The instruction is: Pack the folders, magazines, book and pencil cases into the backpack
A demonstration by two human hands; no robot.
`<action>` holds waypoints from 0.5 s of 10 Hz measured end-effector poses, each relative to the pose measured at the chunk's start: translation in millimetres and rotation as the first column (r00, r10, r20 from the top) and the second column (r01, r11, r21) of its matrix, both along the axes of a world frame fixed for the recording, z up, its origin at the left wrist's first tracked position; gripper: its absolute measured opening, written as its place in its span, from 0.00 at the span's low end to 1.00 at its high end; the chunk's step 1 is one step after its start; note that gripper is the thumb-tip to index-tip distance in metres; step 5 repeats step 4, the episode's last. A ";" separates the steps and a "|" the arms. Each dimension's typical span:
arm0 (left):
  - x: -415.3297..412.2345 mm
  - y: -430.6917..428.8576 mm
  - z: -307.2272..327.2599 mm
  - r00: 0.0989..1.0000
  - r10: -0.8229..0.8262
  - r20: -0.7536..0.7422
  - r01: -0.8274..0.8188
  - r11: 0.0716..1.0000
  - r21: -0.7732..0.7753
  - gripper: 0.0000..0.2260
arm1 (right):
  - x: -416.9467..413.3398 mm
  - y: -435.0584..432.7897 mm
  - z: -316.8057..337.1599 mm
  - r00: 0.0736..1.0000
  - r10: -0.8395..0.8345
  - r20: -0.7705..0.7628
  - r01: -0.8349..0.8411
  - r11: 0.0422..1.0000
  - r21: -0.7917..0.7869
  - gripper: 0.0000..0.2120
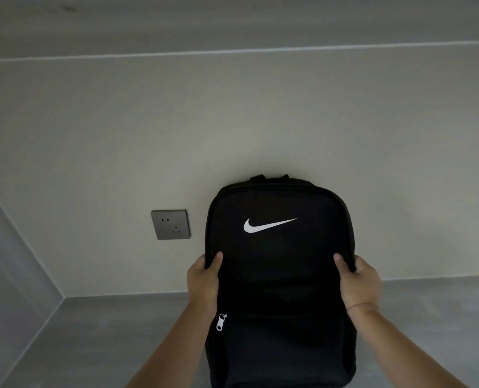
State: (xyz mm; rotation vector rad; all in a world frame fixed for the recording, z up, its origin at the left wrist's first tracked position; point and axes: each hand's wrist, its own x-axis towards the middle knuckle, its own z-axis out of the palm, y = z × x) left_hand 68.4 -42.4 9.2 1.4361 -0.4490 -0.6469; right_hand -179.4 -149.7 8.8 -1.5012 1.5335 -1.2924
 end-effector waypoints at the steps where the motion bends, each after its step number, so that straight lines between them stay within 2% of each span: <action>1: -1.5 -0.9 -13.0 0.976 -0.061 0.208 0.040 0.993 0.107 0.09 | 4.2 -4.0 -10.0 0.996 0.050 -0.079 -0.038 0.989 0.145 0.15; 2: -7.6 3.5 -20.9 0.944 -0.108 0.311 0.045 0.978 0.202 0.16 | 8.2 -3.9 -12.7 0.974 0.169 -0.151 -0.121 0.951 0.285 0.21; 3: -13.6 10.5 -17.3 0.933 -0.097 0.347 0.026 0.979 0.204 0.18 | 0.3 -4.4 -8.7 0.959 0.262 -0.111 -0.210 0.914 0.347 0.24; 4: -32.5 43.7 -19.7 0.939 0.004 0.343 -0.052 0.990 0.131 0.21 | -23.0 12.1 7.4 0.962 0.273 0.010 -0.259 0.899 0.352 0.28; 5: -32.5 43.7 -19.7 0.939 0.004 0.343 -0.052 0.990 0.131 0.21 | -23.0 12.1 7.4 0.962 0.273 0.010 -0.259 0.899 0.352 0.28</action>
